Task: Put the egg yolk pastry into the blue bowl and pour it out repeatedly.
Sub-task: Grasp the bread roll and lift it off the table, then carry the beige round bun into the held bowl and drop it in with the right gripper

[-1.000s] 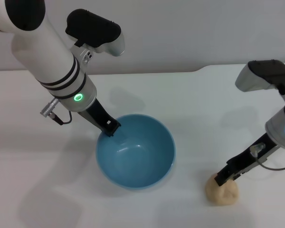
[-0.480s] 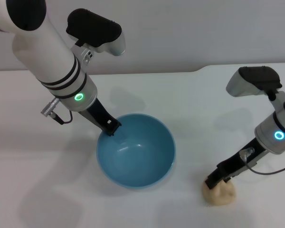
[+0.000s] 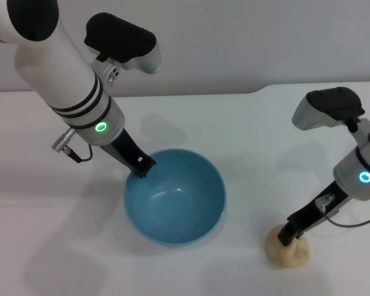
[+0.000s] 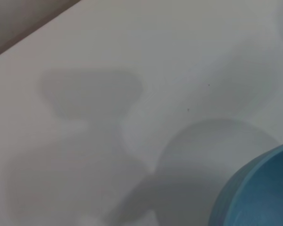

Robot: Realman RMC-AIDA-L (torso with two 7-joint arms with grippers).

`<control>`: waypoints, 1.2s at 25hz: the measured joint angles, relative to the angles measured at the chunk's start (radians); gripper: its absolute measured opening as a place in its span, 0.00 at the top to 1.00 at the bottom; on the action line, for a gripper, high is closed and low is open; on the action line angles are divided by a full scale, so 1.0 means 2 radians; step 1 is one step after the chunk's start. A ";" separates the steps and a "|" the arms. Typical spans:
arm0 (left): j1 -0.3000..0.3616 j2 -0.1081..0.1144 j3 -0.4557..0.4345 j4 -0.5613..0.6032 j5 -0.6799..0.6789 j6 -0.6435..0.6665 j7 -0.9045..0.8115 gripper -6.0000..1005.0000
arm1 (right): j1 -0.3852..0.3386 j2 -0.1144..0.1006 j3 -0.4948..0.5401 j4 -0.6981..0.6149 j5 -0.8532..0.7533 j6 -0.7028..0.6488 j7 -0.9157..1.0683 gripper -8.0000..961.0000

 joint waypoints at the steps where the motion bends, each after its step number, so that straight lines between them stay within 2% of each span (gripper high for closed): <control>1: 0.000 0.000 0.000 0.000 0.000 0.000 0.000 0.99 | -0.002 0.000 -0.001 -0.006 0.000 0.000 0.000 0.74; 3: 0.000 0.000 0.000 0.000 0.001 0.000 0.000 0.99 | -0.006 0.000 -0.001 -0.019 0.000 -0.004 -0.001 0.78; 11: -0.001 0.000 0.000 0.000 0.003 -0.002 0.001 0.99 | -0.017 0.000 0.004 -0.085 0.020 -0.062 -0.034 0.81; 18: -0.001 -0.001 0.012 -0.005 0.000 0.000 0.001 1.00 | -0.020 0.000 0.003 -0.136 0.122 -0.093 -0.075 0.86; 25: -0.004 -0.003 0.025 -0.007 -0.004 0.002 0.001 1.00 | -0.019 -0.002 0.023 -0.163 0.241 -0.084 -0.100 0.93; 30: -0.004 -0.003 0.033 -0.009 -0.014 0.006 0.001 1.00 | -0.019 -0.002 0.022 -0.160 0.268 -0.079 -0.113 0.96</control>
